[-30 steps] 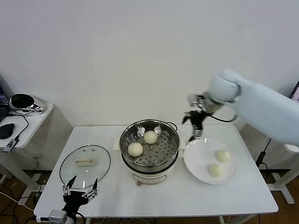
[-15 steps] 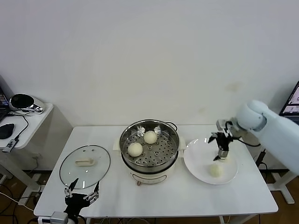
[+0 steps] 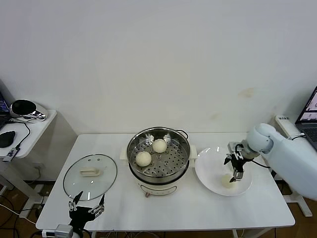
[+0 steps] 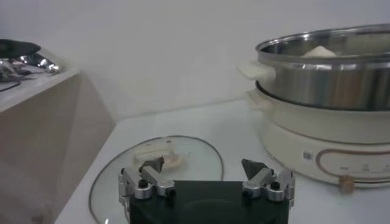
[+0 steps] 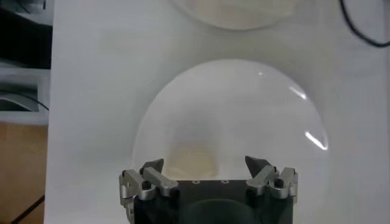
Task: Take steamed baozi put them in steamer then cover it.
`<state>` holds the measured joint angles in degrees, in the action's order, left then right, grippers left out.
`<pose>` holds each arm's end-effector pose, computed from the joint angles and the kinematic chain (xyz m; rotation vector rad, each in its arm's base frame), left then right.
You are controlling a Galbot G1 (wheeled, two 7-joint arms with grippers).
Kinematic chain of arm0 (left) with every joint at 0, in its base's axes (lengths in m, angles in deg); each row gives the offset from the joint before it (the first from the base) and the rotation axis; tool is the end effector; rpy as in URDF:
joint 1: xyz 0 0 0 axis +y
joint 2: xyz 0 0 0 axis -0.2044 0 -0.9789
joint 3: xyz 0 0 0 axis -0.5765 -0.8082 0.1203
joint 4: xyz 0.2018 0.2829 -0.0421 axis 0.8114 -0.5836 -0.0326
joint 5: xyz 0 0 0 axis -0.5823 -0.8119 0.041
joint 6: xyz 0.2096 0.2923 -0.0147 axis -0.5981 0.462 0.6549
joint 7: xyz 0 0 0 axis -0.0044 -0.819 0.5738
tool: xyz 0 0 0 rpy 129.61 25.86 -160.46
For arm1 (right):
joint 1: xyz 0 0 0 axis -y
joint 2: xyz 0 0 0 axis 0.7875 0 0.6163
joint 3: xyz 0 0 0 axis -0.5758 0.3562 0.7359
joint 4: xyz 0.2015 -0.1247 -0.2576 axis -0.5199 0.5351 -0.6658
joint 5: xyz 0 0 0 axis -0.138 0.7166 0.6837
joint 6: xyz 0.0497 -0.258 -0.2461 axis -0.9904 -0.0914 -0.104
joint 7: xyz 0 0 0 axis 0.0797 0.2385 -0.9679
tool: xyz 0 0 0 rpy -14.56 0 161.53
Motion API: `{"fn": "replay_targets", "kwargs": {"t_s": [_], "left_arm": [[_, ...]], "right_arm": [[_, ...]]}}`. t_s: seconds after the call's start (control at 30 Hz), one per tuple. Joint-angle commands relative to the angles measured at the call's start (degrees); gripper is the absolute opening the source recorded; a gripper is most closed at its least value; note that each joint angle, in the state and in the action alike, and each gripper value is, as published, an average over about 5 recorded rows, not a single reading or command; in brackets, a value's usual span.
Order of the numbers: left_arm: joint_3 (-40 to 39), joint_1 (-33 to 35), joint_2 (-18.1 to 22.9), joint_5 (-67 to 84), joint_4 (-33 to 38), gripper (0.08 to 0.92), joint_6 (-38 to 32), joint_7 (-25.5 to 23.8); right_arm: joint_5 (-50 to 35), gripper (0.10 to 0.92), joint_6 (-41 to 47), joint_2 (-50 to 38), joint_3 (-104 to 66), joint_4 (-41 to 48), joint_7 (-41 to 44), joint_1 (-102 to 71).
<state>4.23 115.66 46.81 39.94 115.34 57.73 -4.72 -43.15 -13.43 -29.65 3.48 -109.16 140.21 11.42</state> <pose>0.1443 0.0852 -0.3137 -0.0457 -2.7576 -0.2230 0.5043 -0.1476 -0.1914 1.2710 -1.3465 1.2505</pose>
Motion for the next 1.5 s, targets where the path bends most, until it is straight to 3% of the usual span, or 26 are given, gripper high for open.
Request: {"fn": "replay_targets", "kwargs": {"t_s": [0.03,1.3,1.5], "left_arm": [[-0.06,-0.1,0.07,-0.07,-0.68,0.823,-0.01,-0.02],[-0.36,-0.09,0.3,-1.54,-2.59,0.823,-0.91,0.34],[-0.43,-0.12,0.44,-1.57,-2.49,0.823,-0.92,0.33]], "right_arm": [[2.45,0.823,-0.5,1.5,-0.99,2.4,-0.23,-2.18],[5.75,0.823,-0.95,3.46,0.24,5.61,-2.07,-2.82],[5.54,0.718,-0.75,3.01,0.2,5.29,-2.0,-2.81]]}}
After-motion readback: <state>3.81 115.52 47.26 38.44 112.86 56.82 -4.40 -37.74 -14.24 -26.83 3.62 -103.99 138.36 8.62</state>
